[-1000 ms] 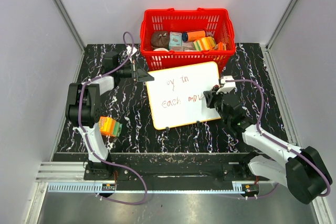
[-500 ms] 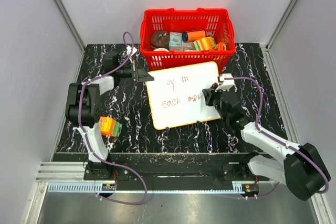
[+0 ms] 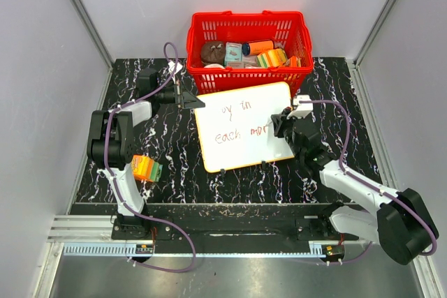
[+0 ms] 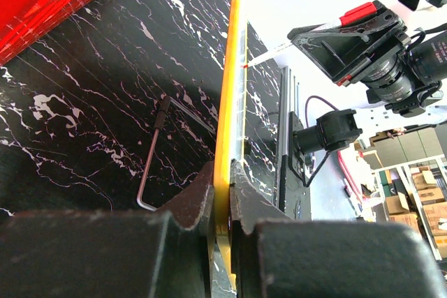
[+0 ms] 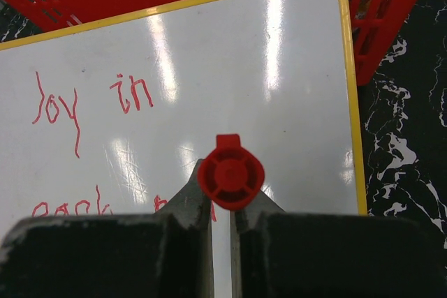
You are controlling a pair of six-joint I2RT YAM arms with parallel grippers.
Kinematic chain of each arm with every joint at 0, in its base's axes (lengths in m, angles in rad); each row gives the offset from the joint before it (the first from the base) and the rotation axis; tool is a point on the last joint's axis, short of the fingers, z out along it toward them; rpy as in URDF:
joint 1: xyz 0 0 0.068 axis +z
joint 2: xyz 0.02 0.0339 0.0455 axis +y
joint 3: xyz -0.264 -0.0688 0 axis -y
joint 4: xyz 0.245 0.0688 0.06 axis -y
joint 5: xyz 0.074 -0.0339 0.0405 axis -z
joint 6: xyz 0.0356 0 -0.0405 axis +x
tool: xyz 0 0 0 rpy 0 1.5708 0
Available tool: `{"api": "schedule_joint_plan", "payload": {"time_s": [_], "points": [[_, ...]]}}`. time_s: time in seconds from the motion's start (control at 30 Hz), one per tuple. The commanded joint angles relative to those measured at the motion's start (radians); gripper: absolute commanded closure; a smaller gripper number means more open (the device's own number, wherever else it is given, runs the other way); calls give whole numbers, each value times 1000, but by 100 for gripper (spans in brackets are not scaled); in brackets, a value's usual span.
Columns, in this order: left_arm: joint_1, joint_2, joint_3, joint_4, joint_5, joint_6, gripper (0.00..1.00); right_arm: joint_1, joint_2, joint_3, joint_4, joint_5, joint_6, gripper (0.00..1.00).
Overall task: Write a sentence on the whiteboard
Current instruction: Write on the whiteboard with the whiteboard.
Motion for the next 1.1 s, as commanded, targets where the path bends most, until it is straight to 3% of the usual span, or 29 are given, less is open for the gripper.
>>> {"api": "schedule_joint_plan", "payload": {"time_s": [0.0, 0.73, 1.07], "points": [[-5, 20, 3, 63, -40, 158, 100, 7, -16, 40, -10, 62, -35, 100], [-10, 22, 12, 25, -46, 184, 100, 7, -48, -32, -78, 5, 22, 100], [-13, 22, 15, 5, -49, 200, 100, 7, -33, 14, -55, 43, 13, 100]]}}
